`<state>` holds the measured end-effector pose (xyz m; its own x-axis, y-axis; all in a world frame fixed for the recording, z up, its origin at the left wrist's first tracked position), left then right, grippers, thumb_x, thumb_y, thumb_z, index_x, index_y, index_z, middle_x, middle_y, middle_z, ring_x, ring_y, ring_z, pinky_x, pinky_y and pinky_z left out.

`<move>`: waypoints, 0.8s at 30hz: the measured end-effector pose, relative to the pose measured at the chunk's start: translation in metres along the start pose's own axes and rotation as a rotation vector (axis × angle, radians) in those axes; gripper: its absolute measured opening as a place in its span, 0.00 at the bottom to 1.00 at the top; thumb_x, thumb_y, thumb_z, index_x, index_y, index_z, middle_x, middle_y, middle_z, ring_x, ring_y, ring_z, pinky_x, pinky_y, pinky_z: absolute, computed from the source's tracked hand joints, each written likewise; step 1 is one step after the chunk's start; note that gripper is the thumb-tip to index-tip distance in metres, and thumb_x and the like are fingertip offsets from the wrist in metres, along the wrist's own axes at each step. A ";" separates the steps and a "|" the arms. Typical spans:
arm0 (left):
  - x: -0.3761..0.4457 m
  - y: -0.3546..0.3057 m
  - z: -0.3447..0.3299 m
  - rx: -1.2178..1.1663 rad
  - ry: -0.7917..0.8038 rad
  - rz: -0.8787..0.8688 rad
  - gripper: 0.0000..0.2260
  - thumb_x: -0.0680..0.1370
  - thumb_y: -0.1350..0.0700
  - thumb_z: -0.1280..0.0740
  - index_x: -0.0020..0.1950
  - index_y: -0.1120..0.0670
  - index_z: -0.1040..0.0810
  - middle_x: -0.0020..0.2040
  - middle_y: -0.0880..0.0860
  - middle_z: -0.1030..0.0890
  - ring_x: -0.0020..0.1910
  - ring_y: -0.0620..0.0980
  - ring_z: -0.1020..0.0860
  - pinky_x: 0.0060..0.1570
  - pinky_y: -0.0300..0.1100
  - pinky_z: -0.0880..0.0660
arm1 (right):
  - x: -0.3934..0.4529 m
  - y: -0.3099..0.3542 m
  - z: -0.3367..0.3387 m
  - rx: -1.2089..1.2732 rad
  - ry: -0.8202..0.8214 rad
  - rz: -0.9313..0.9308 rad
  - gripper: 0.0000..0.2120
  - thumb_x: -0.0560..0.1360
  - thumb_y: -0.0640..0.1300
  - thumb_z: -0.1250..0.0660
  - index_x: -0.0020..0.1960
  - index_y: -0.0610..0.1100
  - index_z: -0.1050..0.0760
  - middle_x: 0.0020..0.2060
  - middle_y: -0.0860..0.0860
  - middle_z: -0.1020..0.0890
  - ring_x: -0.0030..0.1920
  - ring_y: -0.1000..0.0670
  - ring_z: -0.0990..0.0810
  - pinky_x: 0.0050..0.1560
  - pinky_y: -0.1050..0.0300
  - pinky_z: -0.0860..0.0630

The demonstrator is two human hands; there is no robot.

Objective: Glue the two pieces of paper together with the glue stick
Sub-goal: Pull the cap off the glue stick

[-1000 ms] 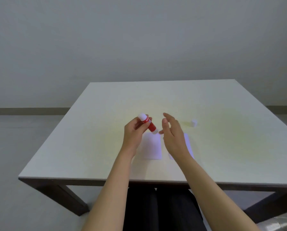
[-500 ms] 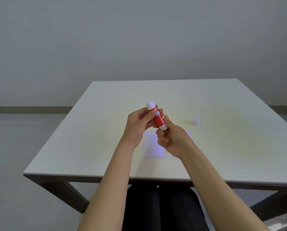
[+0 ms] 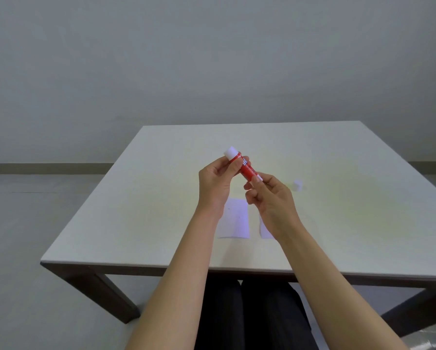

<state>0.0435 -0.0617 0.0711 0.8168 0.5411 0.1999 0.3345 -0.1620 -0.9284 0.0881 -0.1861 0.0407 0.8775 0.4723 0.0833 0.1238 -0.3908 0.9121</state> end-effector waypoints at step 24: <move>0.000 -0.007 0.018 0.021 -0.057 -0.038 0.05 0.76 0.57 0.31 0.49 0.55 0.17 0.45 0.52 0.14 0.49 0.53 0.16 0.56 0.44 0.23 | -0.009 -0.011 -0.023 -0.057 0.036 -0.173 0.12 0.80 0.48 0.41 0.54 0.40 0.26 0.32 0.48 0.20 0.28 0.50 0.26 0.33 0.61 0.26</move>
<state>0.0330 -0.0451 0.0715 0.7754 0.5929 0.2176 0.3544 -0.1233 -0.9269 0.0681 -0.1674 0.0392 0.8283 0.5567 -0.0632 0.2436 -0.2562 0.9354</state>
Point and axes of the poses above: each hand's wrist, its own x-axis towards the middle knuckle, its own z-axis out of the back of the hand, y = z × x, the point moved 7 cm from there along x, towards the middle knuckle
